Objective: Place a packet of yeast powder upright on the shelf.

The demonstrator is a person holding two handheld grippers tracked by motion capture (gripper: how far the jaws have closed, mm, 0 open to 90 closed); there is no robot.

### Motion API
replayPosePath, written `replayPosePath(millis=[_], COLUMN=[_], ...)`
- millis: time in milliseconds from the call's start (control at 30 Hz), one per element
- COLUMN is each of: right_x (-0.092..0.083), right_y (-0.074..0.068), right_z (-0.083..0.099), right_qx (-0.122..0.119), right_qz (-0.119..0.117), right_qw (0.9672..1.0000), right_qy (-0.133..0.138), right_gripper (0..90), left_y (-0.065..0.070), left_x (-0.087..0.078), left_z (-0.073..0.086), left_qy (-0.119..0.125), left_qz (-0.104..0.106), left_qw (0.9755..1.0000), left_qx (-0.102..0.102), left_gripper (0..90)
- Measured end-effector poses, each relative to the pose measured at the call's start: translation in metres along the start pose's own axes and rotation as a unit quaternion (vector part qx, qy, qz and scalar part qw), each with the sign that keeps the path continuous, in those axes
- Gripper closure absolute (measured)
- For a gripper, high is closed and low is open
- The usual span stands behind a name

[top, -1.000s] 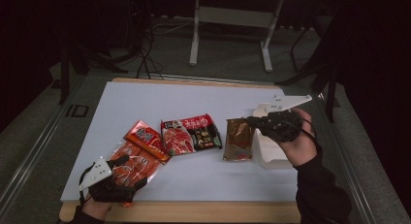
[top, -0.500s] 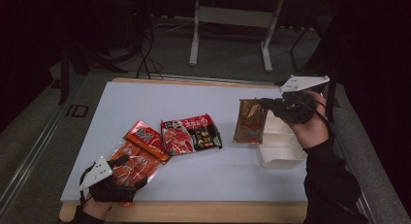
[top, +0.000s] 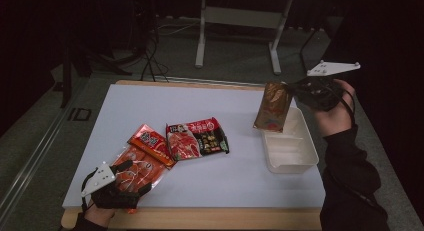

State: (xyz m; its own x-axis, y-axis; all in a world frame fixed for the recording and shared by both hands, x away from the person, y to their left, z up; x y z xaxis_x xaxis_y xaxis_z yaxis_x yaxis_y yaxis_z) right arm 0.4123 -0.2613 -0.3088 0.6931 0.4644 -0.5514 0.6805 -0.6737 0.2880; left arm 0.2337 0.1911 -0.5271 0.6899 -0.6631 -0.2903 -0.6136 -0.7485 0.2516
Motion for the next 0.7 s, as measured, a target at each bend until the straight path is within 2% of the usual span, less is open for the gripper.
replayPosePath(millis=[267,700], right_x=[0.004,0.022], right_y=[0.027,0.061], right_z=[0.005,0.02], right_qx=[0.014,0.039], right_qz=[0.035,0.062], right_qw=[0.9993,0.9973], right_qy=[-0.001,-0.003], right_gripper=[88.3,88.2], left_y=[-0.001,-0.002], left_x=[-0.001,-0.003], left_z=[0.001,0.002], left_qy=[0.0,-0.002], left_qz=[-0.003,-0.009], left_qw=[1.0,0.9999], left_qx=[0.0,-0.004], left_gripper=[0.9,0.9])
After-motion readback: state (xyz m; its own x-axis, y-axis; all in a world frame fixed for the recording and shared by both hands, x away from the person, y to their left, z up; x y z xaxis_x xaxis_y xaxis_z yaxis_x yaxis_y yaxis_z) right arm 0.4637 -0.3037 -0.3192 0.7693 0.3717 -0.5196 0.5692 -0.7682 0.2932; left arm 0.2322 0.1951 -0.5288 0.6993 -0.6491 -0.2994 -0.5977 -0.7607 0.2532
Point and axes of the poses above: each handheld gripper's, and its own axes: x roughly forward along the jaws, z roughly out of its underside, y roughly to its right, the point moved 5 cm from there along x, roughly forward along the jaws, and after that the axes turned 7 degrees about -x, right-handed, at the moved point
